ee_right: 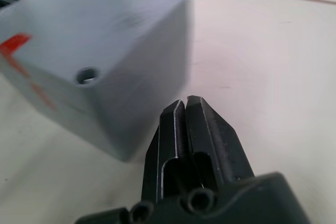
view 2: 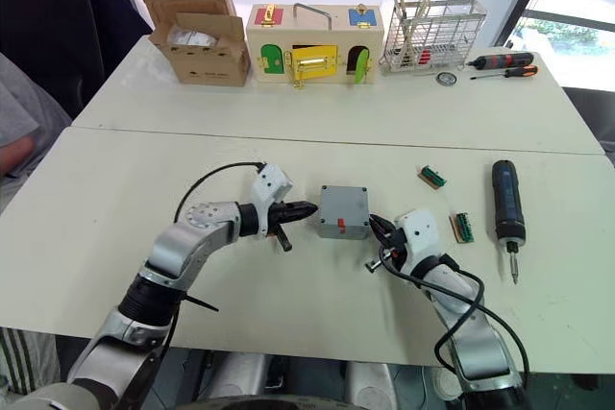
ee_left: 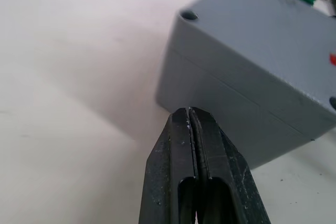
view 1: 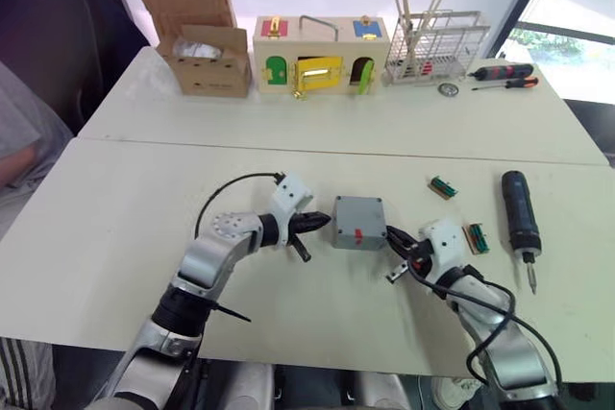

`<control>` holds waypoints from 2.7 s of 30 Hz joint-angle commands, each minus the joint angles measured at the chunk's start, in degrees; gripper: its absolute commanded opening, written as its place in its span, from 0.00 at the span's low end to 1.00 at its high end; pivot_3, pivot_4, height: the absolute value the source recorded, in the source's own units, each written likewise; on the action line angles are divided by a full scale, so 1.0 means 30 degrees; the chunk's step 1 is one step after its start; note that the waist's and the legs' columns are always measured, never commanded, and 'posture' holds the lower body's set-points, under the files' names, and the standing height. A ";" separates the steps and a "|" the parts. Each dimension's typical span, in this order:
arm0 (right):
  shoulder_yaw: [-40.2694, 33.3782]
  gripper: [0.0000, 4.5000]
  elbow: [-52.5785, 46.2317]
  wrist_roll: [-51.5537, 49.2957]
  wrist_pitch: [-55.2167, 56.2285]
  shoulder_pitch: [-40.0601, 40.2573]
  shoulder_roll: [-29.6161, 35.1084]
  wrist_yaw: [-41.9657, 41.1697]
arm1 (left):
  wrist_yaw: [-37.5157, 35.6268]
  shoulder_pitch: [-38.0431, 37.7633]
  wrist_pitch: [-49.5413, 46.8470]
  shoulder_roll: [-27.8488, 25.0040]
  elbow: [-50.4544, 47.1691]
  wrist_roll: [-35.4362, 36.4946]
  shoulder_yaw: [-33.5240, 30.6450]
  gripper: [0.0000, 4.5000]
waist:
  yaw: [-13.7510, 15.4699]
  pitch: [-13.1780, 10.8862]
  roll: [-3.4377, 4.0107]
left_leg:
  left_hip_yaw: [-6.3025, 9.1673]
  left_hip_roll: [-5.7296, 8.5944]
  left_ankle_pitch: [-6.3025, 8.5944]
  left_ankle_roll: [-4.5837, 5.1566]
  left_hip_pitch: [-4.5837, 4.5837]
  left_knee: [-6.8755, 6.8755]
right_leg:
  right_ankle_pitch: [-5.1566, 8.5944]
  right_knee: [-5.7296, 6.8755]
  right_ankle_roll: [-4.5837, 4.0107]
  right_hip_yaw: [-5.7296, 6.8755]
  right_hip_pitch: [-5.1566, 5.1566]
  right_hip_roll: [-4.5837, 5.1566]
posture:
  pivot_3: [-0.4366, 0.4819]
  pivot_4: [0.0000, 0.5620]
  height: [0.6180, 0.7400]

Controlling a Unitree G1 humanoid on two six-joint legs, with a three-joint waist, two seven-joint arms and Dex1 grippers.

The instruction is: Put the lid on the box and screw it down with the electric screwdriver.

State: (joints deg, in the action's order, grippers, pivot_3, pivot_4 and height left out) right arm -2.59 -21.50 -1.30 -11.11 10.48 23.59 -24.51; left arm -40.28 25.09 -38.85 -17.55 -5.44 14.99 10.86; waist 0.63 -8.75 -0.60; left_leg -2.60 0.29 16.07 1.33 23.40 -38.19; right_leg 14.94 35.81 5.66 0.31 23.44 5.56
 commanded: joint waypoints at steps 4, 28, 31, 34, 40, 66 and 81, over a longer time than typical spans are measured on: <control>-0.5020 0.02 -0.5306 -0.2860 -0.3203 0.2456 -0.0478 0.1268 | -0.1585 0.0015 -0.1484 -0.1752 -0.4565 0.3867 -0.3081 0.00 | 0.0006 -0.0004 0.0007 | 0.0007 -0.0007 -0.0011 -0.0024 -0.0004 0.0000 | 0.0004 0.0049 -0.0006 -0.0002 0.0018 0.0003 | 0.48 0.27 0.92; -0.8312 0.64 -0.2238 -0.6256 -0.8267 0.0894 0.0138 0.1849 | -0.4284 -0.0091 -0.1037 -0.3905 -0.7944 0.5034 0.2230 0.00 | 0.0014 -0.0024 0.0044 | -0.0006 0.0005 -0.0030 -0.0019 -0.0020 -0.0008 | 0.0014 0.0052 -0.0020 -0.0002 -0.0003 -0.0034 | 0.48 0.27 0.92; -0.8124 0.64 -0.1532 -0.6198 -0.8052 0.0455 0.0252 0.1761 | -0.4118 -0.0134 -0.1065 -0.3908 -0.7957 0.5049 0.2093 0.00 | 0.0036 -0.0026 0.0045 | -0.0005 0.0005 -0.0031 -0.0017 -0.0019 -0.0008 | 0.0013 0.0054 -0.0017 -0.0002 -0.0004 -0.0042 | 0.48 0.27 0.92; -0.7766 0.64 -0.0954 -0.6093 -0.7841 0.0044 0.0307 0.1711 | -0.3989 -0.0191 -0.1091 -0.3997 -0.7992 0.5078 0.1994 0.00 | 0.0012 -0.0027 0.0048 | -0.0006 0.0005 -0.0031 -0.0016 -0.0019 -0.0011 | 0.0012 0.0054 -0.0014 -0.0003 -0.0005 -0.0049 | 0.48 0.27 0.92; -0.7542 0.64 -0.0574 -0.6036 -0.7687 -0.0282 0.0218 0.1803 | -0.3679 -0.0418 -0.1281 -0.4163 -0.8284 0.5276 0.1835 0.00 | 0.0015 -0.0028 0.0050 | -0.0005 -0.0002 -0.0032 -0.0016 -0.0020 -0.0012 | 0.0012 0.0060 -0.0010 -0.0005 -0.0004 -0.0105 | 0.48 0.27 0.92; -0.9164 0.01 -0.3462 -0.7643 -0.7473 0.0076 -0.0576 0.3227 | -0.3767 -0.0097 -0.1072 -0.4103 -0.7514 0.5115 0.1808 0.00 | 0.0031 -0.0029 0.0052 | -0.0004 -0.0004 -0.0032 -0.0016 -0.0021 -0.0015 | 0.0011 0.0068 -0.0008 -0.0010 -0.0005 -0.0117 | 0.48 0.27 0.92; -0.2260 0.01 -0.2586 -0.8733 -0.8043 -0.5814 0.1700 -0.1295 | -0.1001 -0.2033 -0.2771 -0.5210 -0.7220 0.6092 -0.2783 0.00 | -0.0361 -0.0065 0.0029 | 0.0020 -0.0026 -0.0031 -0.0015 -0.0014 -0.0003 | -0.0017 0.0074 0.0078 -0.0006 -0.0001 -0.0164 | 0.48 0.27 0.92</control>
State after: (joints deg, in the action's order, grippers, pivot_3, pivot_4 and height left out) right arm -10.86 -29.58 -26.31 -36.06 -6.14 28.06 -25.88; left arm -43.72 19.00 -47.09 -32.78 -24.12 32.04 3.74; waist -0.46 -8.94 -0.51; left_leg -2.55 0.24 15.98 1.29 23.37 -38.21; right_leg 14.89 36.03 5.89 0.30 23.44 5.11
